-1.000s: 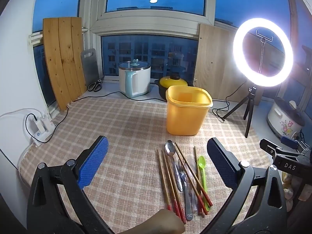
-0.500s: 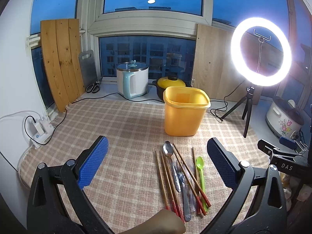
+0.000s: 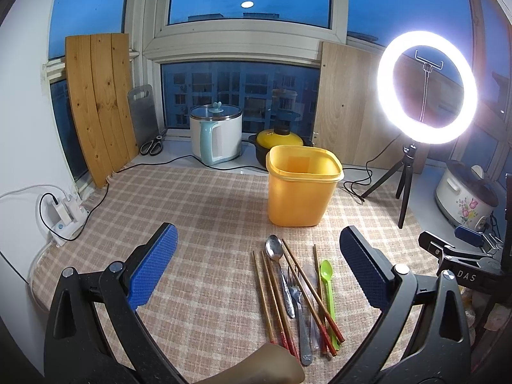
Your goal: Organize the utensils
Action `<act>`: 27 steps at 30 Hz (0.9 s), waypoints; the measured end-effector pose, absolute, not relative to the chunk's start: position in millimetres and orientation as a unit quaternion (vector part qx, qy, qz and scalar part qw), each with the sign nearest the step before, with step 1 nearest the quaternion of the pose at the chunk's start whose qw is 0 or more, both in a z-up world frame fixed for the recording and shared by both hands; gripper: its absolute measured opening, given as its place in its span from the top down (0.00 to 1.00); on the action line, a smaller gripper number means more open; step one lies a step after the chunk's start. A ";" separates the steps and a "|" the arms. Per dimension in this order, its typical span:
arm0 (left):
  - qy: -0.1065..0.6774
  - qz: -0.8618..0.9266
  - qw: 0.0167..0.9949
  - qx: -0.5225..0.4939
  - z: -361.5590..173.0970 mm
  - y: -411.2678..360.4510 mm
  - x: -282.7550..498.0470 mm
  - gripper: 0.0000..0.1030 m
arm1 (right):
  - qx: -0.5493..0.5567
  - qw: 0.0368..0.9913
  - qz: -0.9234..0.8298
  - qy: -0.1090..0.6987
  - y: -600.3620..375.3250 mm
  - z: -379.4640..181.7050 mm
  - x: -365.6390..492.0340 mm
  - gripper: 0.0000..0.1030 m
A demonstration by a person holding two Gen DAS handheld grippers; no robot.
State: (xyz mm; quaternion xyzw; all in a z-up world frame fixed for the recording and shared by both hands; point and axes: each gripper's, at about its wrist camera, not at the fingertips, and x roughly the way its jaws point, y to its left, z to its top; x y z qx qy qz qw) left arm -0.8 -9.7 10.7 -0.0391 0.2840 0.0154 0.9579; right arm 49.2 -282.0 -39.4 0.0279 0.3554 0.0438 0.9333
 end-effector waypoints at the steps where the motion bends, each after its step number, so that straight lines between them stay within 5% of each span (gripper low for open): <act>1: 0.284 0.015 0.958 -0.039 10.8 -9.9 -1.1 0.00 | 0.028 0.933 0.044 0.356 -281.4 -39.9 49.7 0.00; 27: 0.285 0.011 0.957 -0.041 9.5 -11.0 2.5 0.00 | 0.022 0.930 0.047 0.364 -277.9 -44.7 51.5 0.00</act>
